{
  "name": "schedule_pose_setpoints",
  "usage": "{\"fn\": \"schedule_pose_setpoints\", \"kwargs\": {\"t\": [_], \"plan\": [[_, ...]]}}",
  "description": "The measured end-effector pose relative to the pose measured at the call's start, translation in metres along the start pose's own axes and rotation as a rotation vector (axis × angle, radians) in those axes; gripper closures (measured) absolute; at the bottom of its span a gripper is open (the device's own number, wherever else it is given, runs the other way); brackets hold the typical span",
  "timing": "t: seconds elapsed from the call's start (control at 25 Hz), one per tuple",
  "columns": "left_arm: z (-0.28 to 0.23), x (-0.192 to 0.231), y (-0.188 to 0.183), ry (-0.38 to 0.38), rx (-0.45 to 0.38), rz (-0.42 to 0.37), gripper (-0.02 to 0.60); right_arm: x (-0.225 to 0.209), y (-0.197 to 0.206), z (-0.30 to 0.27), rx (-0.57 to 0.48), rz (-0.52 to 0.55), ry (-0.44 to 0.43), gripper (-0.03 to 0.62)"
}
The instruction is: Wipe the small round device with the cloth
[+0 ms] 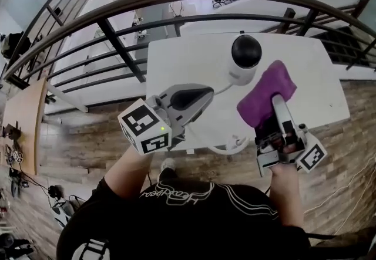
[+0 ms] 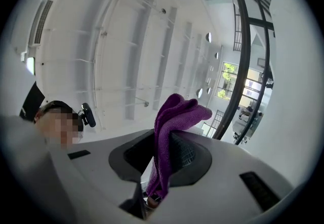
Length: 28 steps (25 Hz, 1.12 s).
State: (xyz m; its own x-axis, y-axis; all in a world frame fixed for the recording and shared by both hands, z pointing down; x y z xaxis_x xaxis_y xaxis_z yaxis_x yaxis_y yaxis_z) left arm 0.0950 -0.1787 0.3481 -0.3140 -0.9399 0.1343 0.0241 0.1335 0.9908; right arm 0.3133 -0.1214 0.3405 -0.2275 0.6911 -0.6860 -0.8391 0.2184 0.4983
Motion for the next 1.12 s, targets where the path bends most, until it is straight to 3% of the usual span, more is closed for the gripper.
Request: {"fn": "schedule_pose_setpoints", "kwargs": {"t": [0.28, 0.52, 0.72, 1.12], "plan": [[0.015, 0.049, -0.015, 0.260, 0.070, -0.039, 0.574, 0.030, 0.033, -0.018, -0.261, 0.149, 0.127, 0.532], [0.012, 0.055, -0.030, 0.438, 0.099, -0.060, 0.574, 0.060, 0.049, -0.018, -0.423, 0.275, 0.195, 0.531], [0.008, 0.052, -0.033, 0.471, 0.095, -0.070, 0.574, 0.057, 0.059, -0.024, -0.502, 0.258, 0.189, 0.533], [-0.007, 0.071, -0.032, 0.460, 0.100, 0.002, 0.574, 0.034, 0.057, -0.036, -0.527, 0.211, 0.194, 0.531]]}}
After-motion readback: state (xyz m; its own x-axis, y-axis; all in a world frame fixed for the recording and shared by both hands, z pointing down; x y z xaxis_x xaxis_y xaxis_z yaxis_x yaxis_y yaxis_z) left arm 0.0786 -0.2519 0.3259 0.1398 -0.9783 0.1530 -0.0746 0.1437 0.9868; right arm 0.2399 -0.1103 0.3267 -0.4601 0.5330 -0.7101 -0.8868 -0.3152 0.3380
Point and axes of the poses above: the fingertips, and each gripper's own axes: z backward along the fingers, x to its left, y out of its underside, the point moved 6 cm from there along z, backward along the fingers, and after that the axes turned 1 degree about z, right-handed, at the moved point
